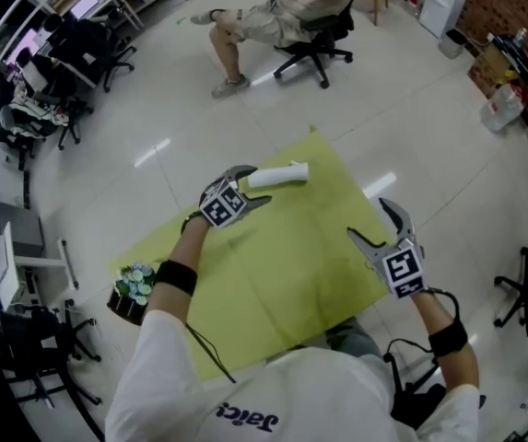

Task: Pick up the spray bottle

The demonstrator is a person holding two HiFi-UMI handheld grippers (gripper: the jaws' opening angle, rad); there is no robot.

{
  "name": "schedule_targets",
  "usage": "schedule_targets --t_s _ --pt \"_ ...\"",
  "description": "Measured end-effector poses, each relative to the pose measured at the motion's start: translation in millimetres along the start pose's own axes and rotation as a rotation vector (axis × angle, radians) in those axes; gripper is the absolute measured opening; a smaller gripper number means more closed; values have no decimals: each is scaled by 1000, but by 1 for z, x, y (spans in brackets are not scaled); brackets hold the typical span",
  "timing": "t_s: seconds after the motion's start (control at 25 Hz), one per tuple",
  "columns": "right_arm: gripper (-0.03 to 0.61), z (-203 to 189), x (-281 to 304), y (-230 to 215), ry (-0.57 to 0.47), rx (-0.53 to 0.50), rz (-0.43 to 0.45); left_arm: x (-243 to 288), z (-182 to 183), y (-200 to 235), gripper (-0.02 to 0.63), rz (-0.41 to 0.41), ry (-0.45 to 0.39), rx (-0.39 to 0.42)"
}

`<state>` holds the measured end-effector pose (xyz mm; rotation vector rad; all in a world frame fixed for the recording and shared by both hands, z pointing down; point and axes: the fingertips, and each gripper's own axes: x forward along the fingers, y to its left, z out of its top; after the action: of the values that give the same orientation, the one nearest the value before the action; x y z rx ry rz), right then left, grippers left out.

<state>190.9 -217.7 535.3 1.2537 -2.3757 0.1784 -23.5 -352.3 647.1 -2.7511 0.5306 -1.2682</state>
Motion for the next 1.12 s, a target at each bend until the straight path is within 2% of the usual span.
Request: schedule_targets --t_s 0.2,0.36,0.48,0.56,0.84,1.0,1.12 --pt "393 7 -10 0 -89 82 20 47 -1 8 356 -29 31 -2" --pt "393 5 -19 -4 -151 174 40 86 -11 10 356 -62 116 33" --pt "393 5 -29 -2 -229 299 136 108 -23 11 396 -107 190 82" --pt "393 3 -38 -4 -276 369 176 119 -24 10 415 -148 208 87" --pt "393 -18 -68 -12 -299 369 120 157 -37 -3 416 -222 307 122" --pt "393 -20 -84 -22 -397 468 111 169 -43 -5 398 -239 364 127" --pt "393 -19 -98 -23 -474 533 118 167 -39 -14 358 -276 360 104"
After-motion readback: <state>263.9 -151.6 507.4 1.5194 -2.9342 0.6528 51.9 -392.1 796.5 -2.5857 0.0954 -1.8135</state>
